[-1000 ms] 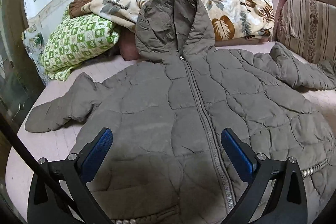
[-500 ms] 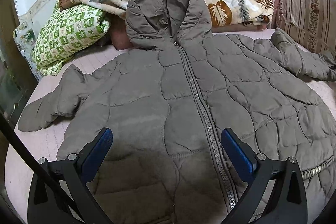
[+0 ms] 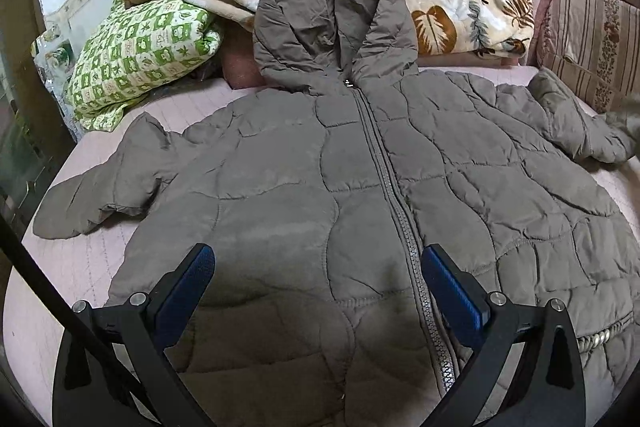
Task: Fold large clothes
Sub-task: 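Close the right gripper on the sleeve cuff, then carry the sleeve across the jacket body toward the other sleeve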
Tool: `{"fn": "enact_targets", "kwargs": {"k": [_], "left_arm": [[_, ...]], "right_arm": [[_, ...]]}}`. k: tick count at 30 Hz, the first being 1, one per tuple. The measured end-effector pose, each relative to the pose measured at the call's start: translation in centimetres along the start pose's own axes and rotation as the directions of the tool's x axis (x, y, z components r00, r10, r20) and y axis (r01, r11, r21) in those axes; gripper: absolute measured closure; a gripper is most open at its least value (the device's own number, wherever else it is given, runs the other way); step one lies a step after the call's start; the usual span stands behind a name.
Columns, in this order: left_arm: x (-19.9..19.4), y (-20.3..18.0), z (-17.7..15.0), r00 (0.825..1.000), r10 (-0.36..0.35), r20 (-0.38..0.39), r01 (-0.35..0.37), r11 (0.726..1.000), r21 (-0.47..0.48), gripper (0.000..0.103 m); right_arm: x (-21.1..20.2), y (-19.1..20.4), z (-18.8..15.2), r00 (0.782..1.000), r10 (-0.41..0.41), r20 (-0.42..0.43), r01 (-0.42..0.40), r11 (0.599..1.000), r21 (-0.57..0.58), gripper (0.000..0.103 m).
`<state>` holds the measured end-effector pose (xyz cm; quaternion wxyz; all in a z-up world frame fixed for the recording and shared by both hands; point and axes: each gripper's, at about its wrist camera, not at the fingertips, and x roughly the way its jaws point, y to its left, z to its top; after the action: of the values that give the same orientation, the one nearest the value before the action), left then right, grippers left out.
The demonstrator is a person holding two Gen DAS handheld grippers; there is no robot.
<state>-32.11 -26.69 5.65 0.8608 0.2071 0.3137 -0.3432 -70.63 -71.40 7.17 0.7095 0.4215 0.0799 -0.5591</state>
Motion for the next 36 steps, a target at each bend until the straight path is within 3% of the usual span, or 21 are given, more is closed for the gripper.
{"fn": "enact_targets", "kwargs": {"k": [4, 7, 12, 17, 22, 27, 32, 36], "left_arm": [[-0.8, 0.8, 0.3, 1.0, -0.004, 0.016, 0.005, 1.0, -0.025, 0.0], [-1.4, 1.3, 0.4, 1.0, 0.005, 0.028, -0.003, 0.999, -0.044, 0.0], [-2.0, 2.7, 0.4, 0.999, 0.02, 0.04, -0.017, 0.997, -0.072, 0.0], [-2.4, 4.1, 0.2, 0.998, 0.038, 0.042, -0.034, 0.995, -0.094, 0.0], [-2.6, 5.8, -0.3, 0.999, 0.042, 0.033, -0.038, 0.99, -0.133, 0.0], [-2.8, 7.4, -0.5, 0.998, 0.049, 0.026, -0.044, 0.985, -0.165, 0.0], [-3.0, 8.3, -0.6, 0.998, 0.057, 0.024, -0.052, 0.981, -0.188, 0.0], [-2.8, 9.0, -0.7, 0.998, 0.059, 0.01, -0.056, 0.977, -0.204, 0.0]], "right_arm": [[-4.7, 3.5, 0.9, 0.991, 0.087, 0.098, -0.08, 0.994, -0.077, 0.09], [-7.4, 7.0, 1.0, 0.979, 0.167, 0.119, -0.149, 0.978, -0.147, 0.09], [-10.8, 11.7, 0.0, 0.949, 0.299, 0.097, -0.273, 0.938, -0.215, 0.09], [-13.6, 18.2, -2.2, 0.902, 0.429, 0.053, -0.398, 0.871, -0.288, 0.089], [-15.5, 23.9, -6.4, 0.852, 0.523, -0.044, -0.5, 0.784, -0.367, 0.089], [-16.1, 30.0, -12.8, 0.803, 0.565, -0.187, -0.582, 0.678, -0.449, 0.089], [-16.5, 34.5, -20.4, 0.756, 0.565, -0.33, -0.646, 0.564, -0.514, 0.09], [-14.5, 36.9, -26.7, 0.724, 0.52, -0.454, -0.689, 0.501, -0.524, 0.09]]}}
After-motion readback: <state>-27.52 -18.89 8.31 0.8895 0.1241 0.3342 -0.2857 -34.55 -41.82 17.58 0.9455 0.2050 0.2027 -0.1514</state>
